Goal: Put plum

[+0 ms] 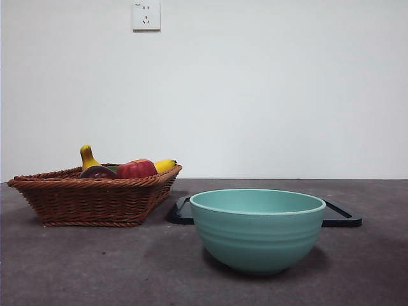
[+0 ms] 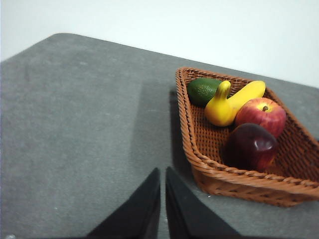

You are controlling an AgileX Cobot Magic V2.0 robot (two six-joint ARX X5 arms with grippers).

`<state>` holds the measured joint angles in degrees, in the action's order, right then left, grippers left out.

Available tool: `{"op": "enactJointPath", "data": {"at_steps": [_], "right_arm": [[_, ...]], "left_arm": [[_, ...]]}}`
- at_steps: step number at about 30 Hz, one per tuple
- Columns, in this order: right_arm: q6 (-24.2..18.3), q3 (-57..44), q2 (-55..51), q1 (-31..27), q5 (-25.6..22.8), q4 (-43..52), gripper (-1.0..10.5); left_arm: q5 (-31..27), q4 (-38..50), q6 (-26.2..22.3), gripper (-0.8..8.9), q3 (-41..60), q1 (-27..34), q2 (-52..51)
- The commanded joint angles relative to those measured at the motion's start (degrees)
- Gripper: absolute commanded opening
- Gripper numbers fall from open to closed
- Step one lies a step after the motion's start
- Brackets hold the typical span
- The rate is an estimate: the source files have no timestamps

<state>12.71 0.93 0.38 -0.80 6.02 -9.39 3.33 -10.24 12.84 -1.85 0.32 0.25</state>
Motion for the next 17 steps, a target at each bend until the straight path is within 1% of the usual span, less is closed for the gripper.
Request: {"op": "enactJointPath", "data": {"at_steps": [1,4,7,11,15,17], "right_arm": [[3.72,0.37,-0.17,-0.09,0.2,-0.09,0.1],[5.01,2.32,-0.15,-0.09,0.46,-1.73,0.1],[5.11,5.22,-0.13,-0.09,1.25,-3.54,0.1],[5.07,11.17,-0.07,-0.09,1.55,-7.87,0.1],[4.74,17.97,1.75,-0.09,1.68,-12.61,0.1],[3.65,22.01,3.67,-0.09,2.8,-15.63,0.1]], "left_arm": [[0.07,-0.98,3.8,0.15,0.24,0.09,-0.07],[0.07,-2.6,5.03,0.15,-1.57,0.09,-0.07],[0.07,-4.87,5.46,0.15,-4.11,0.09,0.17],[0.09,-7.37,7.87,0.15,-8.74,0.07,1.55],[0.11,-11.41,7.78,0.15,-15.32,0.04,4.61],[0.37,-14.27,7.13,0.15,-19.45,0.04,7.21]]}}
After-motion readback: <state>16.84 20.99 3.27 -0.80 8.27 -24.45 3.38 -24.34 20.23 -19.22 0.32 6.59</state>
